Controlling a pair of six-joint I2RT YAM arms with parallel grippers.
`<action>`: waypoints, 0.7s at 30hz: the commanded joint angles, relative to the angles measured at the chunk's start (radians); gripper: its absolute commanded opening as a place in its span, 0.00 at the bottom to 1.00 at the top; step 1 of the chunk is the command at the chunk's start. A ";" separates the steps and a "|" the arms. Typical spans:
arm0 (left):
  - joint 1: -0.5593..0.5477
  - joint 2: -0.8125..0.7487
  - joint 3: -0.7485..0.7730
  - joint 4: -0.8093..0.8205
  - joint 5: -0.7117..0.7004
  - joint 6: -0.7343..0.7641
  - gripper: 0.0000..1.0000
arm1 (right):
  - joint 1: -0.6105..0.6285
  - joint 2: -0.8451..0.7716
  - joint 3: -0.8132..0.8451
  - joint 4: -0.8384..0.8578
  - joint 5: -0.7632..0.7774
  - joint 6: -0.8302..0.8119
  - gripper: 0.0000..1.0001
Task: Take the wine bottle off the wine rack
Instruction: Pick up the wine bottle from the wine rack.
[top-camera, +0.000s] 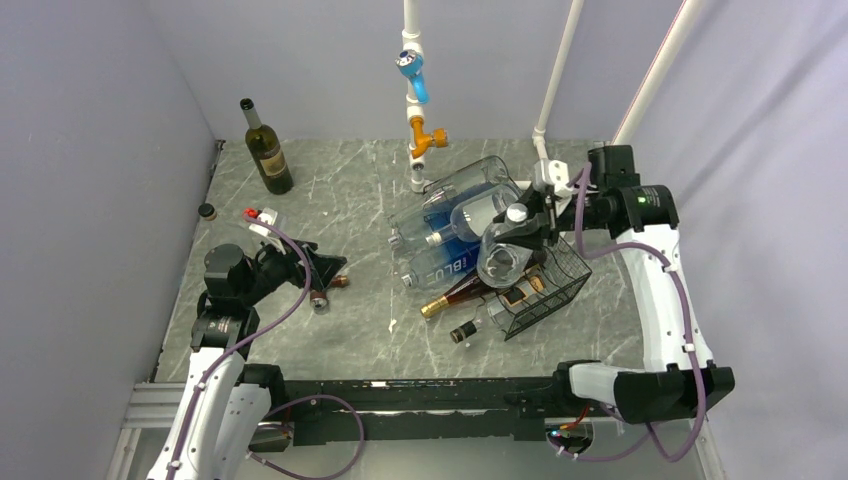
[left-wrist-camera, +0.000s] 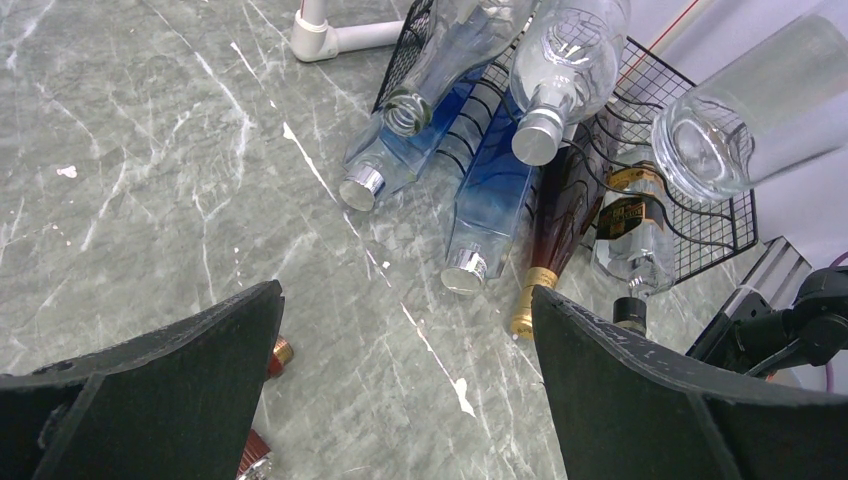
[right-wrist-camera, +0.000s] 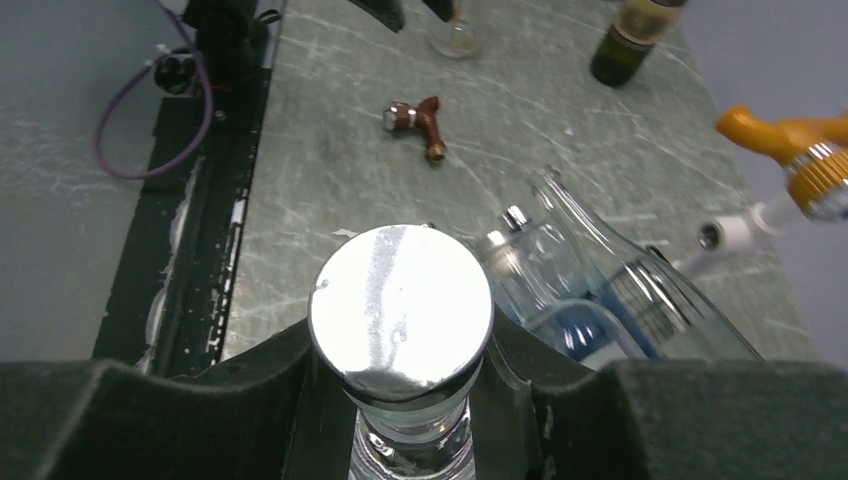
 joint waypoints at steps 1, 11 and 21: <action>0.006 0.005 0.004 0.041 0.022 0.015 0.99 | 0.116 -0.026 0.040 0.139 -0.104 0.056 0.00; 0.007 0.012 0.003 0.039 0.017 0.028 0.99 | 0.330 0.059 0.100 0.119 -0.091 0.028 0.00; 0.011 0.015 0.004 0.038 0.011 0.040 1.00 | 0.573 0.163 0.131 0.160 0.000 0.053 0.00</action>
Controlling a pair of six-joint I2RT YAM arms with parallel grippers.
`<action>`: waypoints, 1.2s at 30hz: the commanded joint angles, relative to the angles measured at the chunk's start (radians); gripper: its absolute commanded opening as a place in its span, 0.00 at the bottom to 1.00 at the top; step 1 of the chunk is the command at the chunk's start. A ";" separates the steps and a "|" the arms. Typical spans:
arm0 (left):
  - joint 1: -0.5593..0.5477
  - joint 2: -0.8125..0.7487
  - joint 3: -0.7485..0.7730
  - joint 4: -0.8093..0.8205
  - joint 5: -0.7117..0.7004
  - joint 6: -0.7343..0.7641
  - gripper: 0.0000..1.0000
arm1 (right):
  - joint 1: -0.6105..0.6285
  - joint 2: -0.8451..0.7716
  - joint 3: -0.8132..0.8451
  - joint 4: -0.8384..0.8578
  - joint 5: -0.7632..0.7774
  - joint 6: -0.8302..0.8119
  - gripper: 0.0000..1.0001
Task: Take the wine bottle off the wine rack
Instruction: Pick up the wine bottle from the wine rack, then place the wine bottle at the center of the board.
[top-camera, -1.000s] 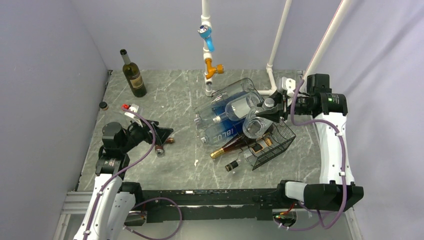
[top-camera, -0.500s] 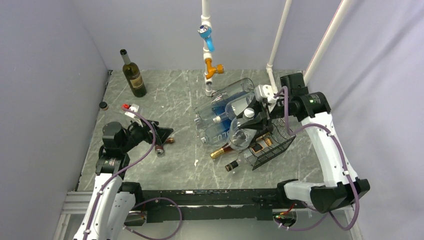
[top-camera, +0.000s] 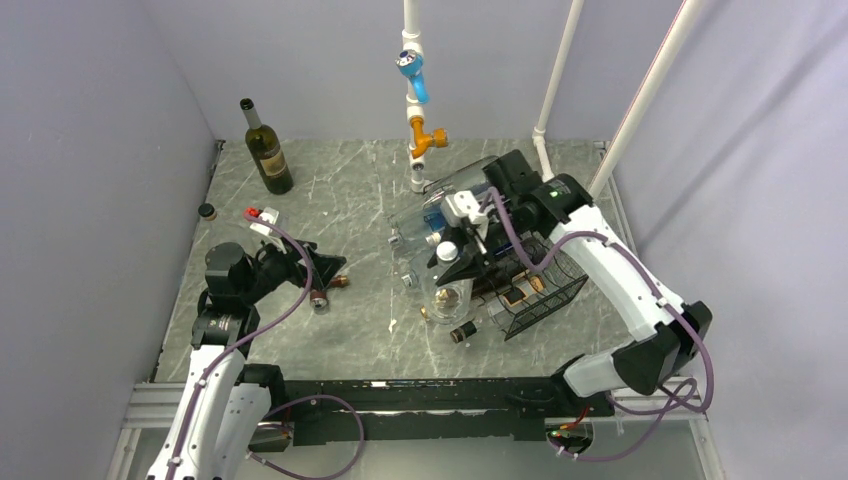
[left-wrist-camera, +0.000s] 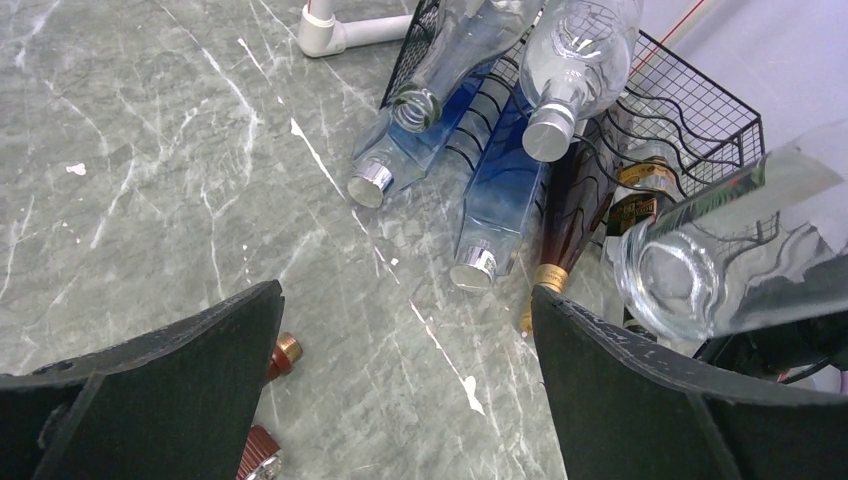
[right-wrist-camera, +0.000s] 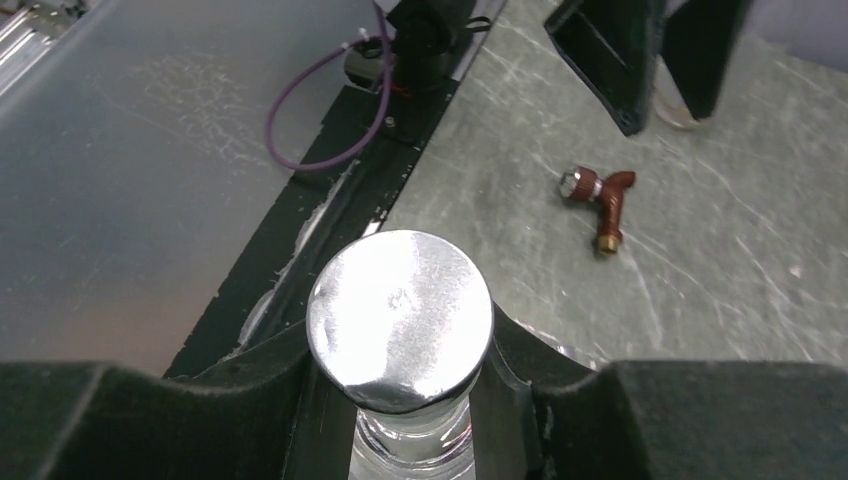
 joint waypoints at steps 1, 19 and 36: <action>0.008 0.001 0.004 0.036 0.009 0.022 1.00 | 0.098 0.017 0.103 0.097 -0.064 0.007 0.00; 0.016 -0.004 0.006 0.033 0.007 0.029 0.99 | 0.433 0.330 0.326 0.017 0.139 -0.070 0.00; 0.031 -0.010 0.005 0.041 0.018 0.020 0.99 | 0.496 0.472 0.371 0.063 0.240 -0.022 0.00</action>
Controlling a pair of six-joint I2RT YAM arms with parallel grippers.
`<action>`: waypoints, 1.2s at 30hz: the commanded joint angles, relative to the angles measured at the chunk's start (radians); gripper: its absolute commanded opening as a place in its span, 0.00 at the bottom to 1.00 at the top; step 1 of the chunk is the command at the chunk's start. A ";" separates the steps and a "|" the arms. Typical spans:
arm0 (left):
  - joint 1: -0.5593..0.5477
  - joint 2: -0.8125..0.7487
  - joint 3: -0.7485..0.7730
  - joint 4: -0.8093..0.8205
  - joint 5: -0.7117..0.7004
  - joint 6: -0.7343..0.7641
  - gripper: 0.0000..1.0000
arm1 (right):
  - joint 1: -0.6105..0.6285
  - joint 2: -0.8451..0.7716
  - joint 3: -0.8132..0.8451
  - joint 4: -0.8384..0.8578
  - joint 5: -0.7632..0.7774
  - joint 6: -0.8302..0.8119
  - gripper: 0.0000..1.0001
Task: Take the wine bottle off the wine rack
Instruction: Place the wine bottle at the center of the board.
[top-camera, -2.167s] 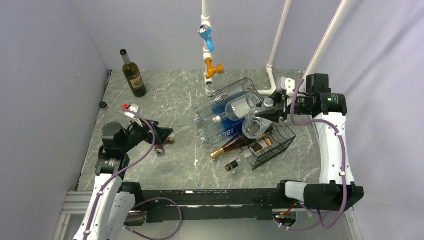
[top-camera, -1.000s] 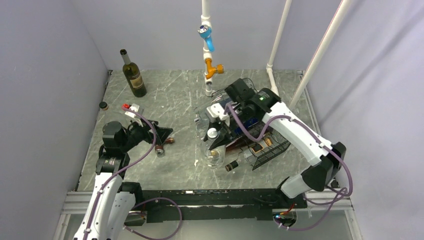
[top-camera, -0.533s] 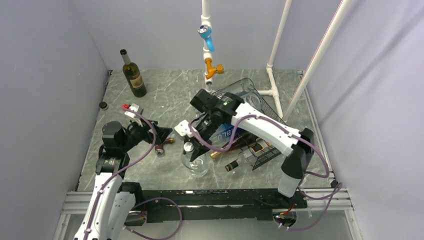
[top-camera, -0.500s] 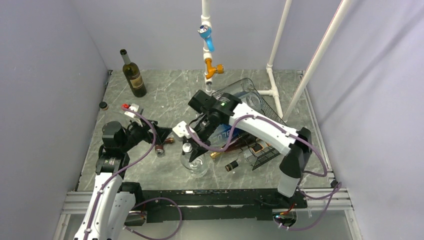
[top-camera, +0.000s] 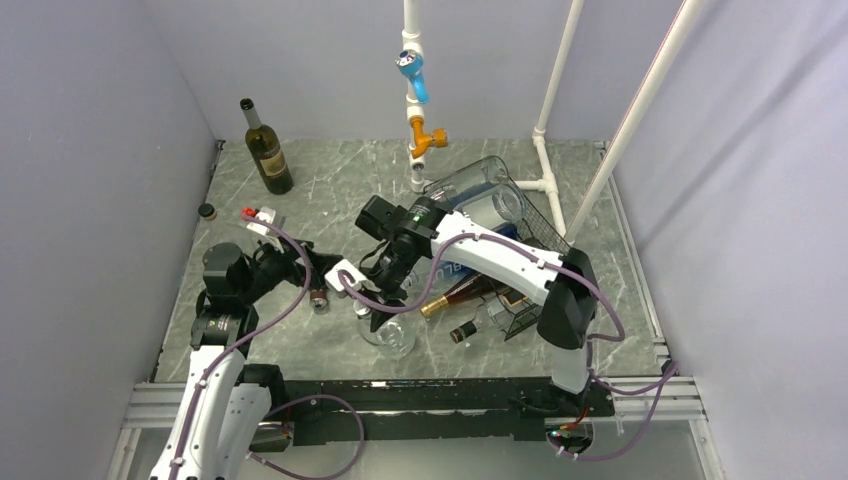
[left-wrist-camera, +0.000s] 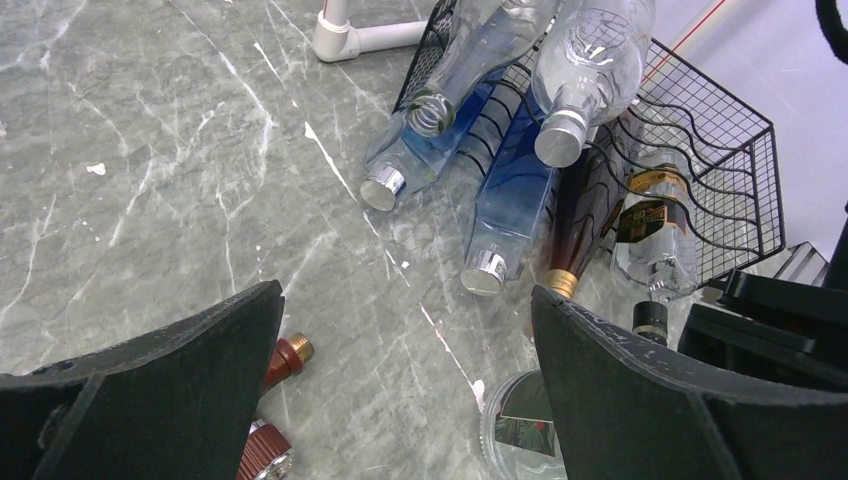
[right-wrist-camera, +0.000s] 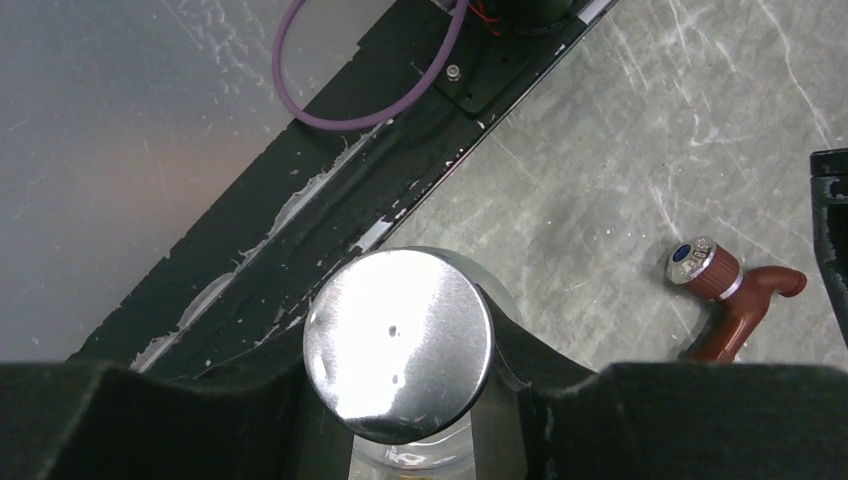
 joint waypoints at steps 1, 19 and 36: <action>0.008 -0.008 0.006 0.041 0.018 0.012 1.00 | 0.016 -0.013 0.093 0.055 -0.052 0.021 0.00; 0.008 -0.007 0.005 0.044 0.024 0.009 1.00 | 0.021 -0.039 -0.026 0.109 -0.003 0.033 0.22; 0.008 -0.002 0.003 0.051 0.035 0.008 1.00 | 0.021 -0.106 -0.107 0.078 0.025 0.004 0.49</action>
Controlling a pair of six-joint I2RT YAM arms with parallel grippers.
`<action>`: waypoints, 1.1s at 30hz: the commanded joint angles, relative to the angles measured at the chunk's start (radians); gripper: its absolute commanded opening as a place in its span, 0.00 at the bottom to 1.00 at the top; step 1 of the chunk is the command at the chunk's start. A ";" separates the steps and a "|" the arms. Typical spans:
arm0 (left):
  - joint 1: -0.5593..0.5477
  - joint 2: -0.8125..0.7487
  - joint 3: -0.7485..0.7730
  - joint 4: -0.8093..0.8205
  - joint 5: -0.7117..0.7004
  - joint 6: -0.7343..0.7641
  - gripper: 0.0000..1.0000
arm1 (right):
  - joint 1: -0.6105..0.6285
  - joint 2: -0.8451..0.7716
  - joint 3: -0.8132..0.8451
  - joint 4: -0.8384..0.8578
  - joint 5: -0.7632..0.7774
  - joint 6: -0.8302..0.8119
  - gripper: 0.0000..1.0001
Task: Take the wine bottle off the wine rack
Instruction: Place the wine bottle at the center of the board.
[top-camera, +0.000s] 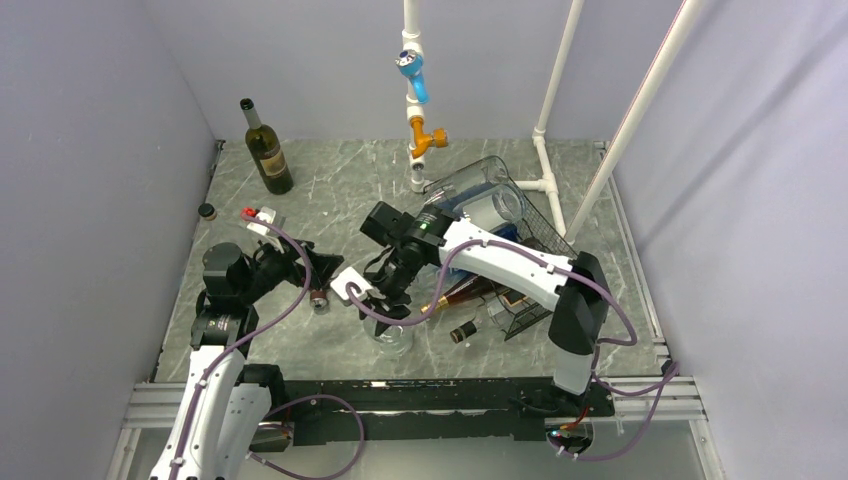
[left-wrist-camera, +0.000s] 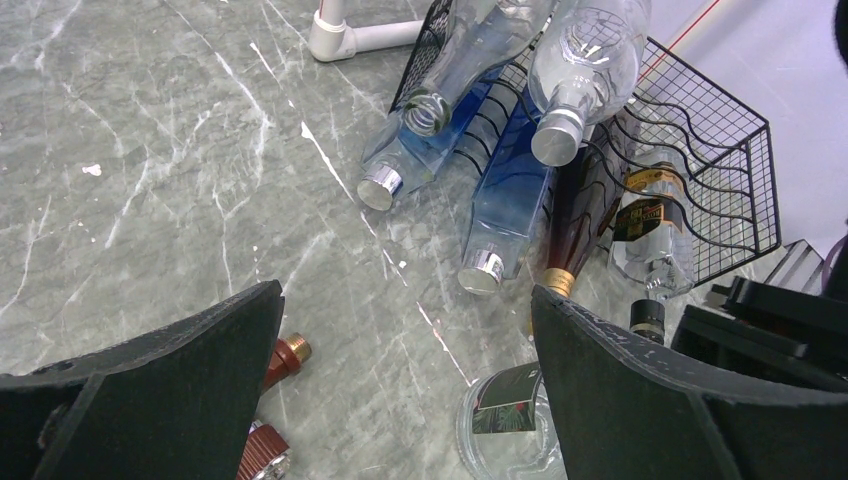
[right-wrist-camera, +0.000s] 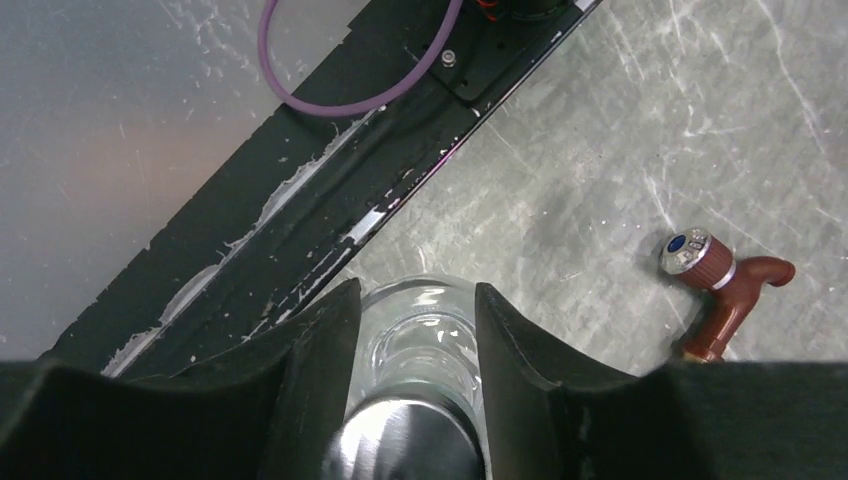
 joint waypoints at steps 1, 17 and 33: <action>0.006 -0.002 0.003 0.051 0.027 0.007 1.00 | 0.007 -0.064 -0.007 -0.011 -0.020 -0.001 0.51; 0.006 0.000 0.003 0.055 0.043 0.003 0.99 | 0.005 -0.112 0.070 -0.111 0.005 -0.011 0.70; 0.006 0.000 -0.003 0.079 0.084 -0.009 1.00 | -0.009 -0.190 0.087 -0.208 0.016 -0.068 0.73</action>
